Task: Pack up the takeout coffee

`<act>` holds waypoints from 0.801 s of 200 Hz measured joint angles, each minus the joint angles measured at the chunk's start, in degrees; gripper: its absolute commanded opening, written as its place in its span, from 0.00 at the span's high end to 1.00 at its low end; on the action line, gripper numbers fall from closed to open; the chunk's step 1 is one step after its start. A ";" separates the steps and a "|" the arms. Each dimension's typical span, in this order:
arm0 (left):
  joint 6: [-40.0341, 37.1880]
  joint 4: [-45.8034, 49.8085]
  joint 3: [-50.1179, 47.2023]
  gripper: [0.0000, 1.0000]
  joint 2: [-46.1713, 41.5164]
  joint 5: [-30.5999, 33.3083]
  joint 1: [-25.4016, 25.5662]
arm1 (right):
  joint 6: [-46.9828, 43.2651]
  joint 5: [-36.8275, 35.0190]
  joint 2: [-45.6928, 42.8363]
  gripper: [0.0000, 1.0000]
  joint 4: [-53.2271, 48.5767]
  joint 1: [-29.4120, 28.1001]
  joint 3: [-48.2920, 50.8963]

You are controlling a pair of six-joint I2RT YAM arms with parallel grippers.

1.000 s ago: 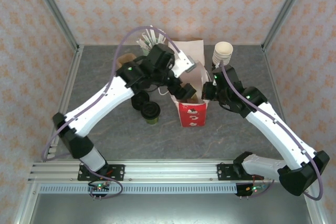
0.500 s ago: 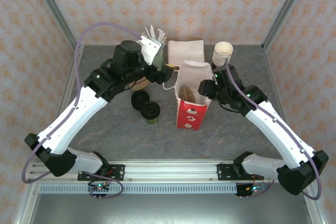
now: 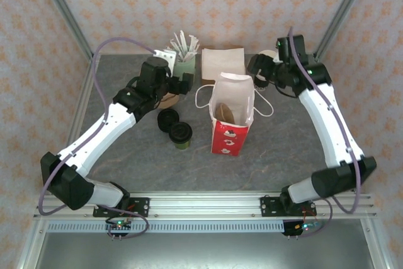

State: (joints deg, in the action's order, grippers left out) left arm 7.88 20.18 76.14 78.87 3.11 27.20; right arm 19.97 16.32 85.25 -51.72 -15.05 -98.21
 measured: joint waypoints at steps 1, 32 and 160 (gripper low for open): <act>0.15 0.00 -0.02 0.00 -0.02 0.02 -0.04 | -0.13 0.24 0.26 0.19 0.02 0.00 -0.09; 5.55 0.90 -0.92 0.00 -1.57 0.15 -2.36 | -2.51 6.32 4.74 0.24 -1.03 0.00 -0.26; 8.55 3.69 -9.84 0.00 -8.41 -1.16 -2.56 | -14.62 12.72 3.98 0.70 -5.16 0.00 5.14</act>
State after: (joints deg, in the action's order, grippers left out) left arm 16.43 23.88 66.30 70.46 1.96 24.64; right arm 5.34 29.04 89.23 -56.88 -15.05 -93.08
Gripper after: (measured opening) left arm 0.999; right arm 0.403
